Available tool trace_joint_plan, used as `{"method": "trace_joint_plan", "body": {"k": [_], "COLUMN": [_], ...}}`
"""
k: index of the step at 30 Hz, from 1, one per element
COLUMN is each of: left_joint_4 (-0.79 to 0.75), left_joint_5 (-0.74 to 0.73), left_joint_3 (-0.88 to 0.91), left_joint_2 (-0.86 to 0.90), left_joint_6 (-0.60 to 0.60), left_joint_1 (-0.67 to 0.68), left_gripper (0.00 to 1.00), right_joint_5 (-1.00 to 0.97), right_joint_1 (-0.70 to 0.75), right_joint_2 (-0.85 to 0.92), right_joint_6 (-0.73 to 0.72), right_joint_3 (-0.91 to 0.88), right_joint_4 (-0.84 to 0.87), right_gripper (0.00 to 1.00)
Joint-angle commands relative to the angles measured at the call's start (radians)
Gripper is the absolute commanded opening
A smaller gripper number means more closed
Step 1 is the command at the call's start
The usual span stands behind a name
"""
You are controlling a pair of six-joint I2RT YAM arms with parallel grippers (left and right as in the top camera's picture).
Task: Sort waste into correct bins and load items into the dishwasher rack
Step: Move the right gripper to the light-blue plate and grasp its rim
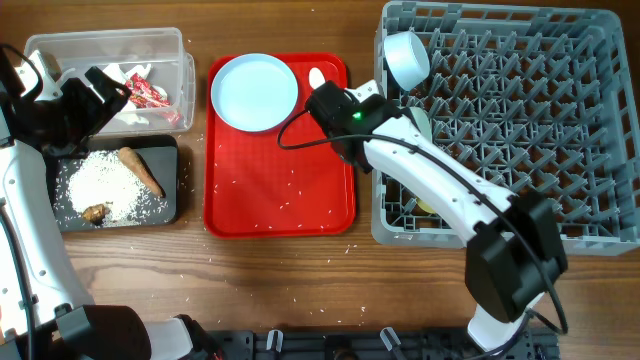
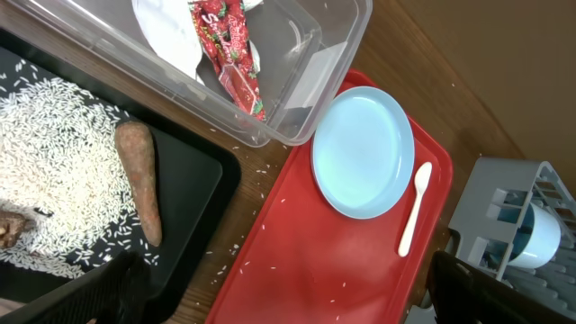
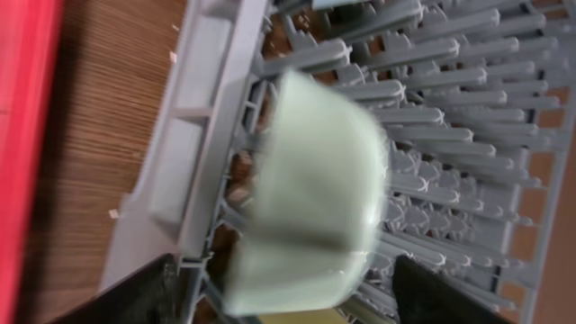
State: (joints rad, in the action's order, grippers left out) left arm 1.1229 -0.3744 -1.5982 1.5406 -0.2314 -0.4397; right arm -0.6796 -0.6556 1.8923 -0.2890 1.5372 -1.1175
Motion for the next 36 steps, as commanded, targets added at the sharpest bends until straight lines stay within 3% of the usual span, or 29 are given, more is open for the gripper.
{"method": "trace_joint_plan", "body": {"k": [1,3,7,9,10,12,13,20,27,32,33,36], "left_joint_4": [0.0,0.0,0.0,0.0,0.0,0.0,0.0,0.0,0.0,0.0,0.0,0.0], "left_joint_5": [-0.002,-0.002,-0.002,-0.002,-0.002,-0.002,-0.002,-0.002,-0.002,-0.002,-0.002,-0.002], "left_joint_3": [-0.01,-0.01,-0.01,-0.01,-0.01,-0.01,-0.01,-0.01,-0.01,-0.01,-0.01,-0.01], "left_joint_2": [-0.001,-0.001,-0.001,-0.001,-0.001,-0.001,-0.001,-0.001,-0.001,-0.001,-0.001,-0.001], "left_joint_6": [-0.012,-0.012,-0.012,-0.012,-0.012,-0.012,-0.012,-0.012,-0.012,-0.012,-0.012,-0.012], "left_joint_1": [-0.003,-0.003,-0.003,-0.003,-0.003,-0.003,-0.003,-0.003,-0.003,-0.003,-0.003,-0.003], "left_gripper": [1.0,1.0,1.0,1.0,1.0,1.0,1.0,1.0,1.0,1.0,1.0,1.0], "right_joint_5": [0.136,0.267,0.734,0.819,0.812,0.748,0.694,0.616,0.617,0.608,0.605,0.605], "right_joint_1": [0.002,0.002,0.002,0.002,0.001,0.001,0.0,0.0,0.0,0.0,0.0,0.0], "right_joint_2": [-0.129,-0.166,-0.186,-0.16,-0.142,-0.079,-0.035,0.258,0.378,0.422,0.422,0.422], "right_joint_6": [0.001,0.02,0.082,0.041,0.0,-0.088,-0.14,-0.462,-0.507,-0.527,-0.545,-0.551], "right_joint_3": [0.086,0.109,0.1,0.073,0.061,0.039,0.034,0.034,0.034,0.034,0.037,0.073], "right_joint_4": [0.008,0.058,0.324,0.482,0.547,0.658,0.701,0.856,0.893,0.876,0.831,0.701], "right_gripper": [0.9,0.99,1.0,0.95,0.93,0.77,0.74,0.7,0.69,0.51,0.44,0.38]}}
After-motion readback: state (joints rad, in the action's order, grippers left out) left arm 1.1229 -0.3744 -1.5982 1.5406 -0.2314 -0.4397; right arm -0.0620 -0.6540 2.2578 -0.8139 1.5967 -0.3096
